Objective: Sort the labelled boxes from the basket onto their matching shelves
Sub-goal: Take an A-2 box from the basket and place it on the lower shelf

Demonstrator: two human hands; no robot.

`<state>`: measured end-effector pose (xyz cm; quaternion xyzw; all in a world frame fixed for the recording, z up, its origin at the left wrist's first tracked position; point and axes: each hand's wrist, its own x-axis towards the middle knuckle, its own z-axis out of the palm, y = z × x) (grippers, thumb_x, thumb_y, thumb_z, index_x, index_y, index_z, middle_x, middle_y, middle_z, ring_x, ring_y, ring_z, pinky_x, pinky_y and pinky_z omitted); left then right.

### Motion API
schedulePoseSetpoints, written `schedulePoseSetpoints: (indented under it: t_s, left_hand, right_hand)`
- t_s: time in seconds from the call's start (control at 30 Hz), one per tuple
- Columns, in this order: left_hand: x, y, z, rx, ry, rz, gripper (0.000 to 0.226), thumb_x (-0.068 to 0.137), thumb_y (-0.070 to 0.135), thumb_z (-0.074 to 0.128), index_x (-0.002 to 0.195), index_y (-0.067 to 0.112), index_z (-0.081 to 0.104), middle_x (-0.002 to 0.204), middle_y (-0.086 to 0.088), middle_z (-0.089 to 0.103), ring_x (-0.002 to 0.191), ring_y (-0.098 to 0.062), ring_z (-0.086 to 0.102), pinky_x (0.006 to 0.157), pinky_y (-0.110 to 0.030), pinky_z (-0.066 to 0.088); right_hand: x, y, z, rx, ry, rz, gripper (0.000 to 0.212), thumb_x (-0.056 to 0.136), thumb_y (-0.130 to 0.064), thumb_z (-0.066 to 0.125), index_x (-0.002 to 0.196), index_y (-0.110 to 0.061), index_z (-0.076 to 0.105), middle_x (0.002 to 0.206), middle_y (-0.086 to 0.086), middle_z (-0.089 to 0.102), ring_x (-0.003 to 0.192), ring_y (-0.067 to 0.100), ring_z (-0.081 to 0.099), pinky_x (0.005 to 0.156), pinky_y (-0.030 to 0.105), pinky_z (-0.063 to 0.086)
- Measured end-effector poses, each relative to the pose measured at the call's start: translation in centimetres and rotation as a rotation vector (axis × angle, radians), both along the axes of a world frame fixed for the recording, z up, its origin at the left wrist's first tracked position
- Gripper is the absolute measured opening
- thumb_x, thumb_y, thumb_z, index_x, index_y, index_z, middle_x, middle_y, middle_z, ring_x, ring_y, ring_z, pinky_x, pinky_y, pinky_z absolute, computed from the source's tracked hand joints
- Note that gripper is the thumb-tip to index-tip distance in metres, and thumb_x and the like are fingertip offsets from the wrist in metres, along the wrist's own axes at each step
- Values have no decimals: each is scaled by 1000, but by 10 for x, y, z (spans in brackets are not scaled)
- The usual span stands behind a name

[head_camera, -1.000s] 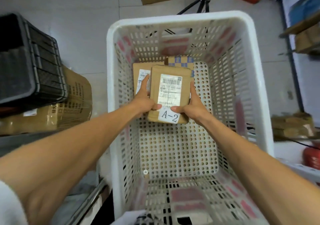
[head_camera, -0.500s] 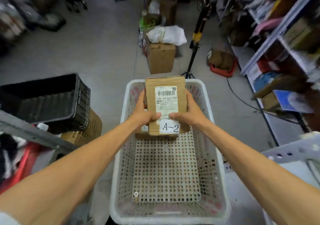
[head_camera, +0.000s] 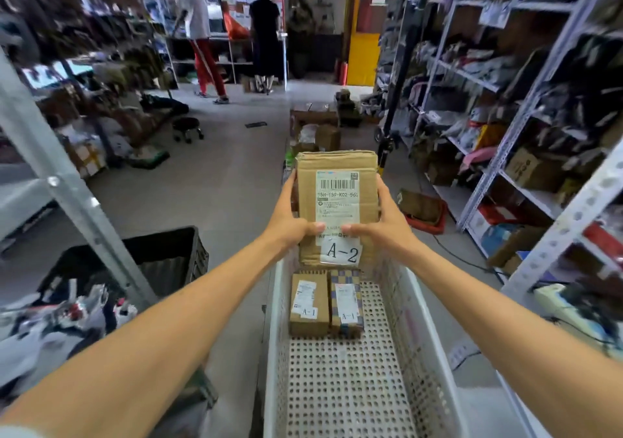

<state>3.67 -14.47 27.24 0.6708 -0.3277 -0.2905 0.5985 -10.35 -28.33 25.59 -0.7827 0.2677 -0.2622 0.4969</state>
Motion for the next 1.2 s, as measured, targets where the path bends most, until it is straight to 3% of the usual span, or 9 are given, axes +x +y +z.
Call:
schedulePoseSetpoints:
  t_s: [0.13,0.3,0.47,0.6,0.73,0.97,1.03,1.1,1.2]
  left_hand:
    - [0,38,12,-23,-23,-21,111,69,-11,75,152,34,15,149,-2,39,133,-20,42,101,-47,47]
    - [-16,79,16,3,-71,-80,111,69,-11,76,151,34,15,149,-1,36,130,-18,41,96,-44,51]
    - [-48,117,13,-7,-62,-138,109,71,-13,74,151,34,17,122,12,47,96,1,53,68,-19,55]
    - [-79,151,11,-20,-47,-142,111,69,-12,75,151,35,15,138,2,43,118,-12,45,90,-36,53]
    - [-131,198,1,-19,-29,-157,115,68,-9,78,152,36,13,151,-1,32,132,-21,40,93,-37,52]
    - [-240,274,-14,39,-16,-253,113,68,-1,81,152,36,15,137,-5,44,128,-23,44,94,-41,52]
    - [-272,287,-14,31,-15,-296,114,67,-2,81,151,38,16,134,-8,44,127,-23,44,83,-32,53]
    - [-304,295,-14,28,-29,-352,114,66,-1,83,150,41,17,134,-7,47,126,-24,46,86,-38,54]
    - [-356,301,-11,40,-47,-454,111,66,-2,82,147,42,21,119,-1,53,119,-23,51,86,-43,55]
  right_hand:
    - [-4,43,15,-35,9,-45,121,56,-28,90,151,-33,15,139,-8,52,124,8,53,105,40,45]
    - [-28,92,13,-8,-16,-84,111,55,-20,91,145,-28,27,130,-6,58,118,10,58,100,43,50]
    - [-67,137,17,19,-39,-57,107,63,-7,88,147,-23,24,130,-3,58,116,10,60,91,37,55]
    - [-103,175,22,5,-60,-32,89,70,4,81,136,-26,30,122,-8,58,103,-8,61,75,13,52]
    - [-161,227,18,15,-75,-30,92,71,3,80,140,-26,26,127,-7,55,104,-13,57,80,9,48]
    - [-284,317,0,40,-41,-109,98,67,-8,81,145,-17,23,127,-4,56,118,12,57,96,31,51]
    - [-321,337,-2,76,-61,-169,90,71,7,78,141,-12,25,120,-7,56,109,5,60,86,20,53]
    - [-360,355,-4,96,-87,-233,88,72,14,74,141,-10,25,117,-9,54,103,0,60,77,14,53]
    - [-422,378,-3,106,-64,-346,97,67,-6,85,141,-28,27,122,-3,60,111,9,62,89,35,56]
